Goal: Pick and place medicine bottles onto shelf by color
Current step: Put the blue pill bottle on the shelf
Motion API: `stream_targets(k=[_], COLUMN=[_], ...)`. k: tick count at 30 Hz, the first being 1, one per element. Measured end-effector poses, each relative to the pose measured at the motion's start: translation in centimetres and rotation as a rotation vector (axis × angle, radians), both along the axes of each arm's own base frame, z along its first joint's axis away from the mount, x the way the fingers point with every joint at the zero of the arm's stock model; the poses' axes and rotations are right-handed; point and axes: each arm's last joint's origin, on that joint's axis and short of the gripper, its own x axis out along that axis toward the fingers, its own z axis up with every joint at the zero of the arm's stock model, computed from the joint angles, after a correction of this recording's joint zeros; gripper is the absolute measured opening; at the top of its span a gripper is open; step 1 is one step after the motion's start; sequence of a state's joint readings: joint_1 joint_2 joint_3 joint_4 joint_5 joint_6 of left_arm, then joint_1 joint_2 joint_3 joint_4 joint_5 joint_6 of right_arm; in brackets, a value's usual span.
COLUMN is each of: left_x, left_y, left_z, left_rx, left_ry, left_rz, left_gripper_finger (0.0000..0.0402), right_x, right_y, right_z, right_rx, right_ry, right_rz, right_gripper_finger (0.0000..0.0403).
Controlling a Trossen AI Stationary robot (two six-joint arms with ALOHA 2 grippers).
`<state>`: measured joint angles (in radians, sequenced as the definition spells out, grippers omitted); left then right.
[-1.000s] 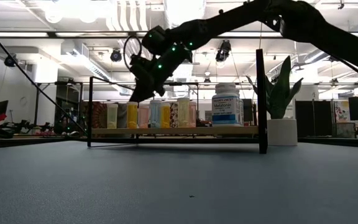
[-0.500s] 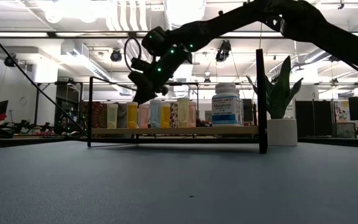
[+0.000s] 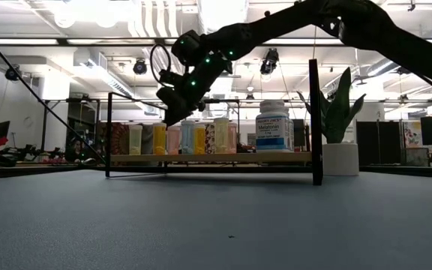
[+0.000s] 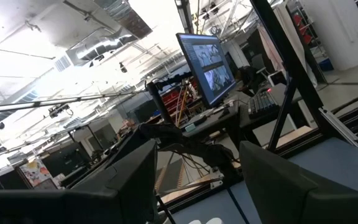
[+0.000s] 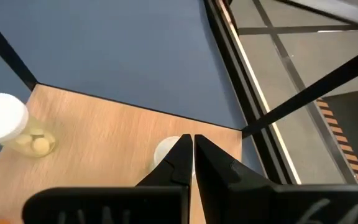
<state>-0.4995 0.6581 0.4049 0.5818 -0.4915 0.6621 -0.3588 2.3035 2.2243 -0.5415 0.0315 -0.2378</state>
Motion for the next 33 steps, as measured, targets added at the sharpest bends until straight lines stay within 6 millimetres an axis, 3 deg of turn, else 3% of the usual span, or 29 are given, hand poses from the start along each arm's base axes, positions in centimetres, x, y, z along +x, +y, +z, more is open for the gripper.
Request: stream_targets(k=[33], left_x=[-0.01], left_y=[0.0], left_z=[0.07], left_rx=[0.006], left_ry=[-0.004], left_rz=[0.002], left_gripper_finger=[0.0212], right_x=[0.23], right_y=[0.84], right_z=[-0.85], right_rx=[0.187], right_ry=[-0.037], right_rz=[-0.002], right_gripper_finger=[0.0009])
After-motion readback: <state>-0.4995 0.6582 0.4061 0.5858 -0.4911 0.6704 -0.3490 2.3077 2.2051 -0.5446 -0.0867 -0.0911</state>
